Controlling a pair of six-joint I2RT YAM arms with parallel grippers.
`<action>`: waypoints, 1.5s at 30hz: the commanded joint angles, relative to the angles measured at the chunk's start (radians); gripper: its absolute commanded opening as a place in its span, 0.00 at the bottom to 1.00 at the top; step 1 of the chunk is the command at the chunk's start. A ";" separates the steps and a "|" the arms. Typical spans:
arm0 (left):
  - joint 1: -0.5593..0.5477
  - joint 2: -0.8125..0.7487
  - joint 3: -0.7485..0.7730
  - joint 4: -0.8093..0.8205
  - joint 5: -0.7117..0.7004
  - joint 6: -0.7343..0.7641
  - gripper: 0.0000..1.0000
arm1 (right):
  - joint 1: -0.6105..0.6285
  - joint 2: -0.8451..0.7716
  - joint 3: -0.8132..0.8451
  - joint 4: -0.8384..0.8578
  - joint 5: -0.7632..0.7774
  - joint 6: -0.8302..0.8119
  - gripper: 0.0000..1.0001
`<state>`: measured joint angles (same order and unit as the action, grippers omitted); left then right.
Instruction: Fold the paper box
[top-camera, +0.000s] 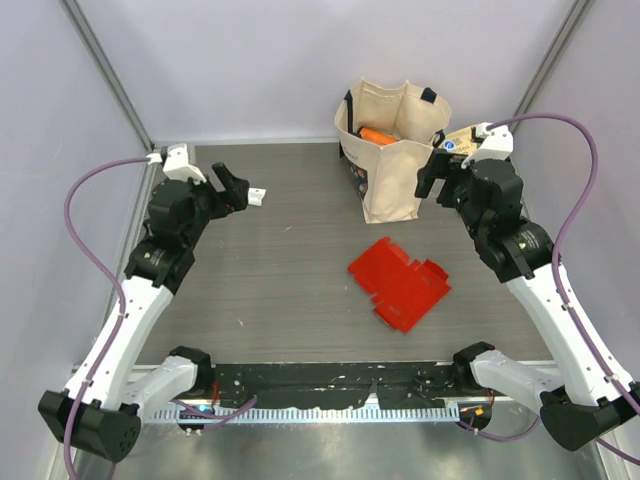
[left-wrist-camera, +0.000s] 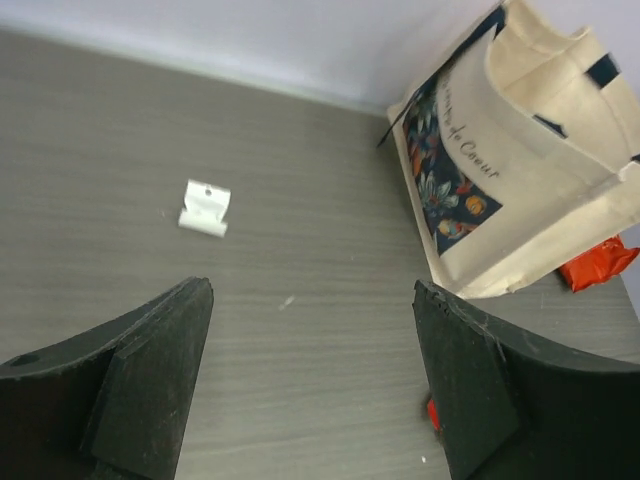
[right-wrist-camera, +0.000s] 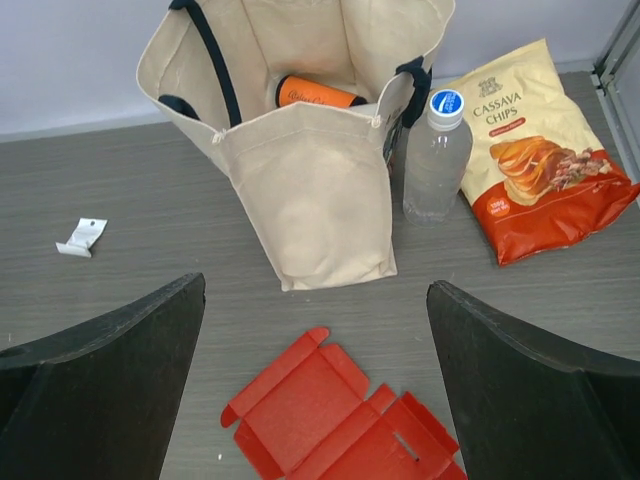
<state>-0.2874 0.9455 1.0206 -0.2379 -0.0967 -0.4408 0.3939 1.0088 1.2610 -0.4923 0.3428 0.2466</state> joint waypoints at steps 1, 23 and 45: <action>-0.047 0.056 -0.040 -0.049 -0.061 -0.172 0.86 | 0.011 0.030 0.066 -0.040 -0.011 0.026 0.98; -0.805 0.874 -0.225 0.825 -0.439 -1.038 0.74 | 0.013 -0.050 0.031 -0.120 -0.215 0.071 0.97; -0.707 0.794 -0.454 0.749 -0.480 -1.000 0.00 | 0.013 -0.075 -0.234 -0.048 -0.393 0.180 0.95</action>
<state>-1.0431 1.8709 0.7193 0.5640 -0.5133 -1.5024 0.4038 0.9276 1.1007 -0.6033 0.0616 0.3489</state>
